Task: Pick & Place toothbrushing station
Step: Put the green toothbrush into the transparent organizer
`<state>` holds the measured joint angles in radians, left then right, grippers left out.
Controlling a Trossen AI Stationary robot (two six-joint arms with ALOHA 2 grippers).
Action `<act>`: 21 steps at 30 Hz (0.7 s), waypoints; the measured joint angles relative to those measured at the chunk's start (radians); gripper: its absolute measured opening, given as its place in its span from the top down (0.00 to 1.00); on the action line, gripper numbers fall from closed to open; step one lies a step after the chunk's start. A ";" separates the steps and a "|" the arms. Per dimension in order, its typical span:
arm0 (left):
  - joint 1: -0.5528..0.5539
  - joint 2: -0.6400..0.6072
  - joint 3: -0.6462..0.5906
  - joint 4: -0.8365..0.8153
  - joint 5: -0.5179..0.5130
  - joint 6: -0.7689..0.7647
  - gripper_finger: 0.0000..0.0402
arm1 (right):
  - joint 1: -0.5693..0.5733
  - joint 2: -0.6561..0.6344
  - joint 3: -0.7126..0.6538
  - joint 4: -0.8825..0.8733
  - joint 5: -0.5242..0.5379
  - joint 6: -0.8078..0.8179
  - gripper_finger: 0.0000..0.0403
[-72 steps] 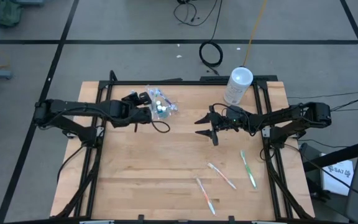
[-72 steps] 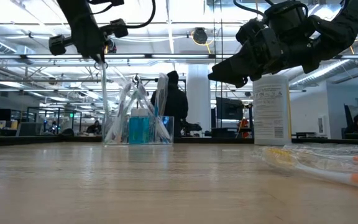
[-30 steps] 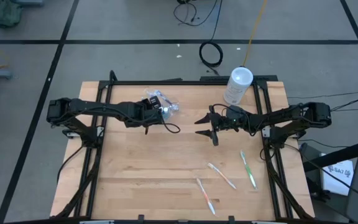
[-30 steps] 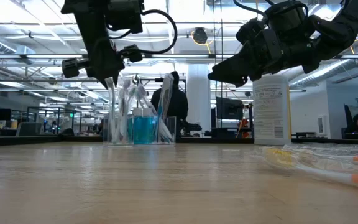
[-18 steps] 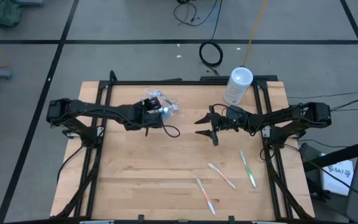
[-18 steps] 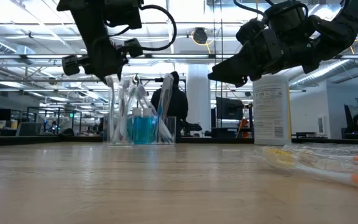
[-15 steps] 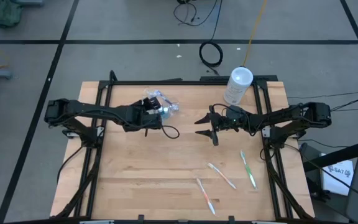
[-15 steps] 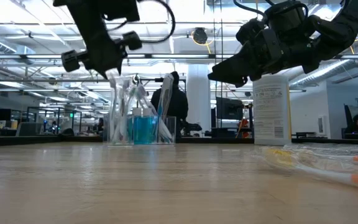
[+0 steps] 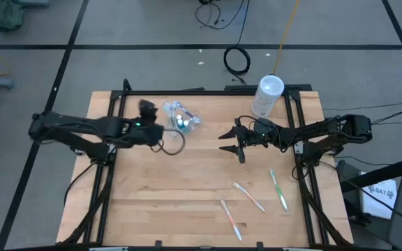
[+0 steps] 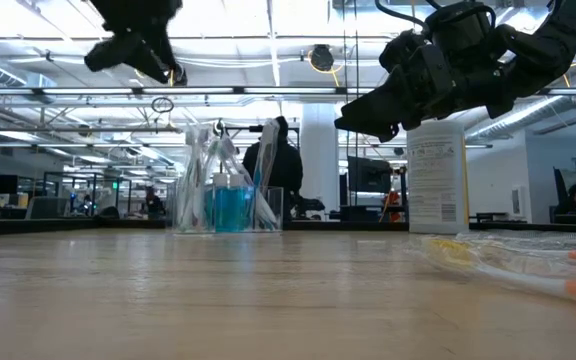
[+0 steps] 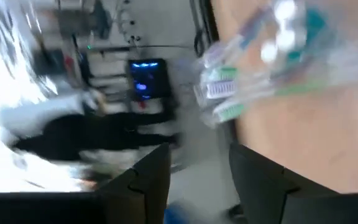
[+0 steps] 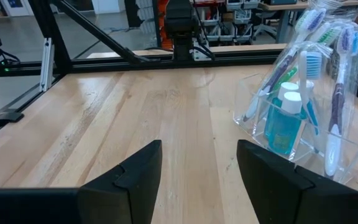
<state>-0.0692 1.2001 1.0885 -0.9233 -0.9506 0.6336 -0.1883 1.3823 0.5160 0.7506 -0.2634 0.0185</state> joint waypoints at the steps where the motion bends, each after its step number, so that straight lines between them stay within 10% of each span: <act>1: 0.000 -0.027 0.000 -0.015 0.016 -0.103 0.58 | 0.000 0.000 0.000 0.000 0.000 0.000 0.50; 8: 0.000 -0.220 -0.014 -0.154 0.163 -0.842 0.58 | 0.000 0.000 0.000 0.000 0.000 0.000 0.50; 15: -0.073 -0.403 -0.199 -0.043 0.185 -0.974 0.58 | 0.000 0.000 0.000 0.047 0.002 -0.002 0.50; 21: -0.122 -0.482 -0.451 0.360 0.276 -0.924 0.58 | 0.001 0.000 0.000 0.136 0.028 0.018 0.50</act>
<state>-0.1916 0.7176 0.6373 -0.5629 -0.6747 -0.2909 -0.1869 1.3823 0.5159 0.8870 -0.2356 0.0364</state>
